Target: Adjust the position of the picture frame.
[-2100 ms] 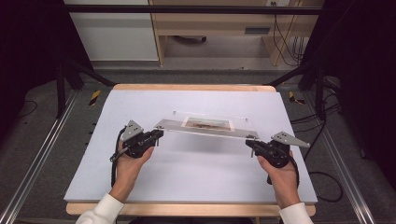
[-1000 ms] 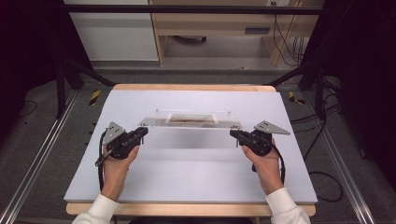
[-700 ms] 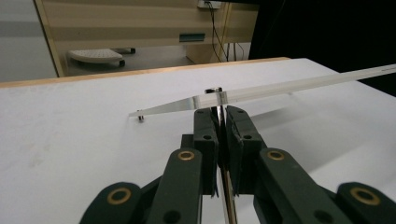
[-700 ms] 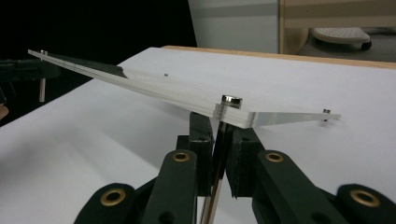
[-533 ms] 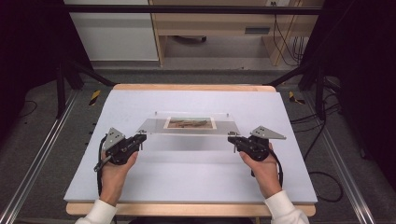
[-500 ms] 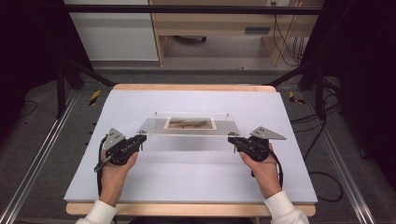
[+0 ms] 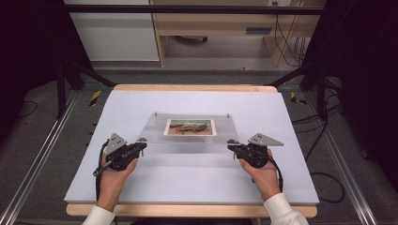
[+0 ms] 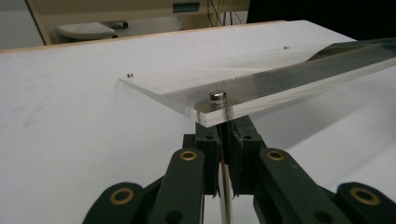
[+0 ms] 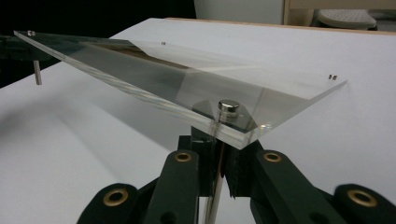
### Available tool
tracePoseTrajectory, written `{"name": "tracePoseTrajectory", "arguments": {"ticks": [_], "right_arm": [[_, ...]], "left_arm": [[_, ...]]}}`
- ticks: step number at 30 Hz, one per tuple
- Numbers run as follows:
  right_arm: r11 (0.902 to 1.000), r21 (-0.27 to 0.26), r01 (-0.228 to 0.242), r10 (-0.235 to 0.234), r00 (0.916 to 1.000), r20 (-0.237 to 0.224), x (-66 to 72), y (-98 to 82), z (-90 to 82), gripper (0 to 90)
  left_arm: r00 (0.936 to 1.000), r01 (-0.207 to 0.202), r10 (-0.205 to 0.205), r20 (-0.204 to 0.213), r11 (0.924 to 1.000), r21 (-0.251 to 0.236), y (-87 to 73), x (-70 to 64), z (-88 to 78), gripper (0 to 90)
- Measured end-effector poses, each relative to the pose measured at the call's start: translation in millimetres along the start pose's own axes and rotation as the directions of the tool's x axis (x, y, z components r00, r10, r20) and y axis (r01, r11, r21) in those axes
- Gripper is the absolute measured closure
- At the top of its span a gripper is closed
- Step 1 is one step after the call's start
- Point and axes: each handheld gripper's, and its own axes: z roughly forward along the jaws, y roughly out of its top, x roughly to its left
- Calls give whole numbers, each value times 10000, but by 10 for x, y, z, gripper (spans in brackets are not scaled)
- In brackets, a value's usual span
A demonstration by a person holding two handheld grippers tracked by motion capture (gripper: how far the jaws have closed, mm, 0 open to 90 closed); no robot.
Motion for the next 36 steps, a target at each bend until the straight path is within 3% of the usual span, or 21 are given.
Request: {"name": "tracePoseTrajectory", "arguments": {"ticks": [13, 22, 36], "right_arm": [[9972, 712, 221, -209, 9996, -180, 3, -74, 31, 841], [9946, 1033, 116, -117, 9999, 1, 29, -138, 50, 845], [9839, 1786, -59, 2, 9995, 319, 67, -268, 86, 843]], "left_arm": [[10000, -28, 33, -89, 9984, 560, -115, -45, -48, 839], [10000, -26, 25, 4, 9961, 884, -173, -41, -36, 841], [9995, -305, 295, 86, 9836, 1778, -287, -48, -11, 842]]}}
